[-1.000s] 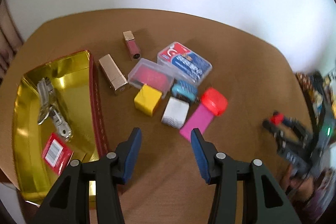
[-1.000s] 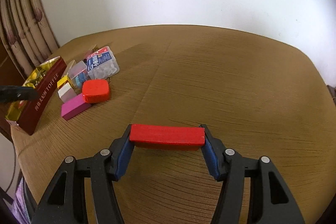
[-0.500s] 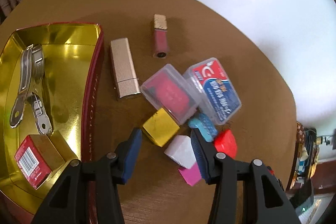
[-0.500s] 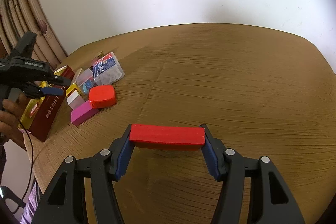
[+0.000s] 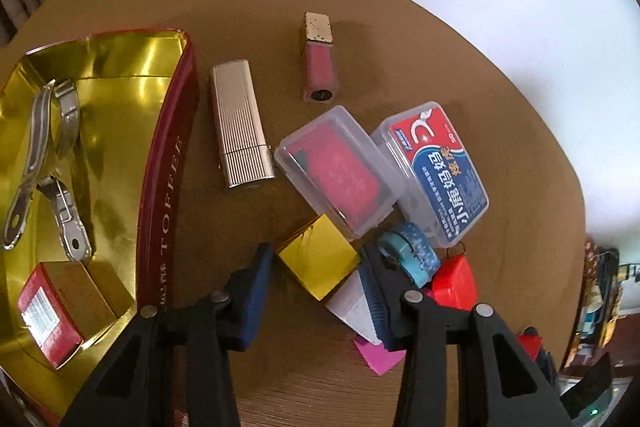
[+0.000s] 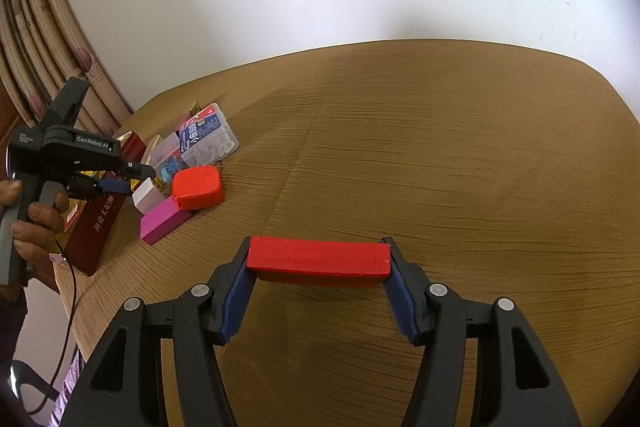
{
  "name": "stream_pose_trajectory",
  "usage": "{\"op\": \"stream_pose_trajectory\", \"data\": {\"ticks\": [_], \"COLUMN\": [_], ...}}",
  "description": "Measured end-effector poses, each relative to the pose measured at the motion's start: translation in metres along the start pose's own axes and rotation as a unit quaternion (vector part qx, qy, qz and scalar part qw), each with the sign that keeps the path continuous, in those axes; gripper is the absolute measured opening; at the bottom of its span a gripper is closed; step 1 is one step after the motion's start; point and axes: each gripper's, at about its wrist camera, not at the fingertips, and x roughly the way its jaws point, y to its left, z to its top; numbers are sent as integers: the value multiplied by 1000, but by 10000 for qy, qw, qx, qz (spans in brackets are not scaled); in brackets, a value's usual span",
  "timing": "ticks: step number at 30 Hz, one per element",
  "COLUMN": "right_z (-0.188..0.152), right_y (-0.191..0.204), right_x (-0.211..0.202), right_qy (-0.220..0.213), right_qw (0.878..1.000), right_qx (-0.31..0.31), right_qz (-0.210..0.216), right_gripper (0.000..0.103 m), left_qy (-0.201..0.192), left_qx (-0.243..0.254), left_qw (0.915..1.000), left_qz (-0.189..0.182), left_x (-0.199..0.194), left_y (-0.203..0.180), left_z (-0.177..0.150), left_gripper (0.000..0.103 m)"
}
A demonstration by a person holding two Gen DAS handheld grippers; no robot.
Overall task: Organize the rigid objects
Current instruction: 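Grasp the yellow cube with left tool while right tool holds the red block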
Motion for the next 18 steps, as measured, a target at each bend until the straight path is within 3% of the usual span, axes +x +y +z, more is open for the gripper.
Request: {"op": "stream_pose_trajectory", "data": {"ticks": [3,10,13,18], "right_z": [0,-1,0,0], "right_y": [-2,1,3,5], "right_x": [1,1,3,5], "right_qy": [-2,3,39,34], "right_qw": [10000,10000,9999,9997], "right_qx": [70,16,-24,-55], "right_qz": [0,-57,-100,-220], "right_gripper": [57,57,57,57], "left_qy": [-32,-651,-873,-982], "left_qx": [136,301,171,-1], "left_qw": [9999,9971,9960,9927], "left_qz": [-31,-253,-58,703], "left_x": [-6,-82,-109,-122], "left_y": [-6,-1,26,102], "left_z": [-9,-30,-24,-5], "left_gripper": [43,43,43,43]}}
